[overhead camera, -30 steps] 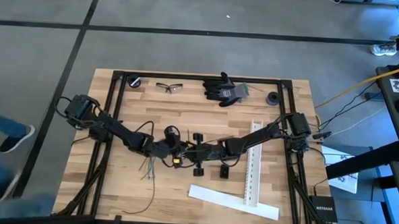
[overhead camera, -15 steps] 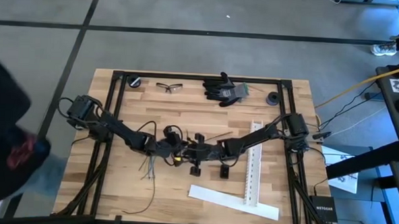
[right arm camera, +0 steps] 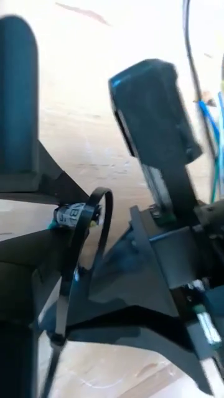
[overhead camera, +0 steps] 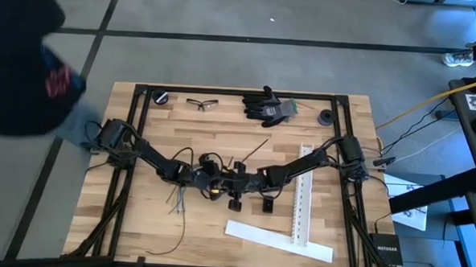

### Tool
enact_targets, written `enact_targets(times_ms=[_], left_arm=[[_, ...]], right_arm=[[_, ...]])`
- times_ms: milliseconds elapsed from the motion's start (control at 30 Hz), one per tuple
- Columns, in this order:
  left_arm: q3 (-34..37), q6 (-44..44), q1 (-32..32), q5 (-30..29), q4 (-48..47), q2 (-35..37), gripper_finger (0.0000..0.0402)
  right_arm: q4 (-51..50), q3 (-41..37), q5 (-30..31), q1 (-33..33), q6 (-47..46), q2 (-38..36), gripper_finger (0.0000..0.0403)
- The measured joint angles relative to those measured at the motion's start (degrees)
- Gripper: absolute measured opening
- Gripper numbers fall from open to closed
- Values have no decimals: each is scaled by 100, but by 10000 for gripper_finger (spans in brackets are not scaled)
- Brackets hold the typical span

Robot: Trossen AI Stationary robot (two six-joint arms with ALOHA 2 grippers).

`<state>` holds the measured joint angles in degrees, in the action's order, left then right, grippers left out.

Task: Ziptie cables
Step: Wrap the cable wires with the black zip tie

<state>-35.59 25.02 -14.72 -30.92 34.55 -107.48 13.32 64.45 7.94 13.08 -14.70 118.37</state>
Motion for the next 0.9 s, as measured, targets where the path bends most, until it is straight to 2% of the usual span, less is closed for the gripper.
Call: enact_targets(times_ms=[133, 267, 800, 900], left_arm=[[10, -129, 17, 4, 111, -6, 0], [15, -169, -64, -7, 214, -15, 0], [21, -754, -234, -21, 385, 11, 0], [7, -913, -238, -26, 526, 11, 0]], right_arm=[[-26, -2, 13, -2, -2, 0, 53], [-53, -2, 308, 2, -32, 0, 50], [-280, 0, 446, -74, -120, -2, 47], [-278, 0, 447, -76, -183, -2, 59]])
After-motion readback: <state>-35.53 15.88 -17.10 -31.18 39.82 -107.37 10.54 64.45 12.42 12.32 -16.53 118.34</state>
